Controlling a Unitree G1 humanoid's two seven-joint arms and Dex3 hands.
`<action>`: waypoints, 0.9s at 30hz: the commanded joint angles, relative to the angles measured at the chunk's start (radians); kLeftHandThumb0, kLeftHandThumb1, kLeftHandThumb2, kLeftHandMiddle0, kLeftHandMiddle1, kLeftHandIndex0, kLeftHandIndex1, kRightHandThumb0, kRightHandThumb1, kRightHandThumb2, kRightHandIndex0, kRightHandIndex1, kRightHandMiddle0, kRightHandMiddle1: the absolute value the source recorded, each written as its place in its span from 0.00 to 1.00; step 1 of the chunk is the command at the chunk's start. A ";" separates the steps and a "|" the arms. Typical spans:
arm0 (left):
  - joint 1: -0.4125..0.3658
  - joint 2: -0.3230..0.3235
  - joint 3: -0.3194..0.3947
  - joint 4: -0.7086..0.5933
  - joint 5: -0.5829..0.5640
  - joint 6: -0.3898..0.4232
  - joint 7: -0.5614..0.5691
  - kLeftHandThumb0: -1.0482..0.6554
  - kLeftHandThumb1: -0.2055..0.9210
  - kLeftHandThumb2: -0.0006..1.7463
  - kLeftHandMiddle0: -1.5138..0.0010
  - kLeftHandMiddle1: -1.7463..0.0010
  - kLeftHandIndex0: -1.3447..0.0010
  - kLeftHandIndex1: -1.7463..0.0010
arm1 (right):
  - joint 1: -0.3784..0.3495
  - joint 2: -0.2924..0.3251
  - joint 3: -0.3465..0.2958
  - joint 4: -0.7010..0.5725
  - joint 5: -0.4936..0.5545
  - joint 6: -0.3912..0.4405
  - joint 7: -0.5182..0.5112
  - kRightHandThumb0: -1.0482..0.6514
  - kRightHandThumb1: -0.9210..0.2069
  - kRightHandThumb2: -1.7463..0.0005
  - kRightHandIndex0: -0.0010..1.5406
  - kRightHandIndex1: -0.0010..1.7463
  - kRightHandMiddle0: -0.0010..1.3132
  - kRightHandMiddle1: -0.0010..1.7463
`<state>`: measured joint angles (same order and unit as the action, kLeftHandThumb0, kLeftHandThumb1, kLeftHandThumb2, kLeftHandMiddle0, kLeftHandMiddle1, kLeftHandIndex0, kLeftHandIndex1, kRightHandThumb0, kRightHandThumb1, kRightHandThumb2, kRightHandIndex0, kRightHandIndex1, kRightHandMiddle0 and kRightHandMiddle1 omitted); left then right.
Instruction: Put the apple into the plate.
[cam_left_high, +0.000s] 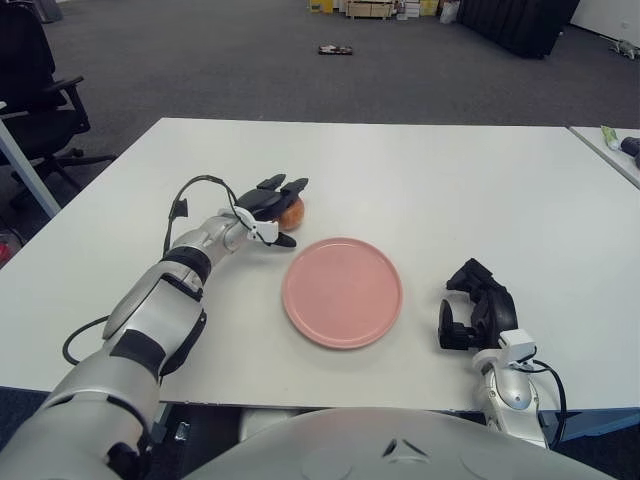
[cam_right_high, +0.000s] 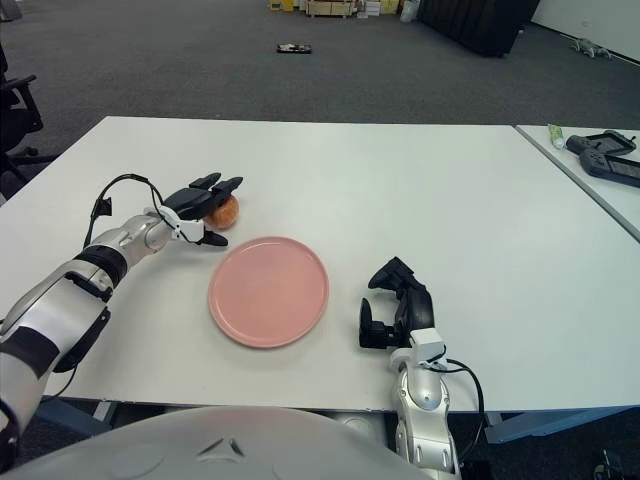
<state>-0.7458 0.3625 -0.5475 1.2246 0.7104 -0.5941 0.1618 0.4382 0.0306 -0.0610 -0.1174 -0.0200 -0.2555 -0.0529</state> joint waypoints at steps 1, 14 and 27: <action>0.006 0.013 -0.007 0.007 0.007 0.009 0.003 0.04 0.80 0.23 1.00 1.00 1.00 1.00 | -0.007 0.000 -0.007 -0.016 0.015 -0.004 0.002 0.61 0.87 0.00 0.60 1.00 0.51 0.98; -0.011 0.031 -0.041 0.032 0.039 0.064 0.003 0.07 0.76 0.29 1.00 1.00 1.00 1.00 | 0.000 -0.001 -0.014 -0.028 0.018 0.008 0.003 0.61 0.88 0.00 0.60 1.00 0.52 0.97; -0.023 0.038 -0.037 0.047 0.025 0.095 -0.041 0.09 0.70 0.37 0.98 0.99 0.99 0.96 | 0.000 0.001 -0.026 -0.025 0.019 0.004 -0.001 0.61 0.87 0.00 0.60 1.00 0.50 0.99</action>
<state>-0.7725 0.3839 -0.5785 1.2531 0.7270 -0.5262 0.1569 0.4478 0.0308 -0.0793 -0.1295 -0.0171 -0.2554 -0.0516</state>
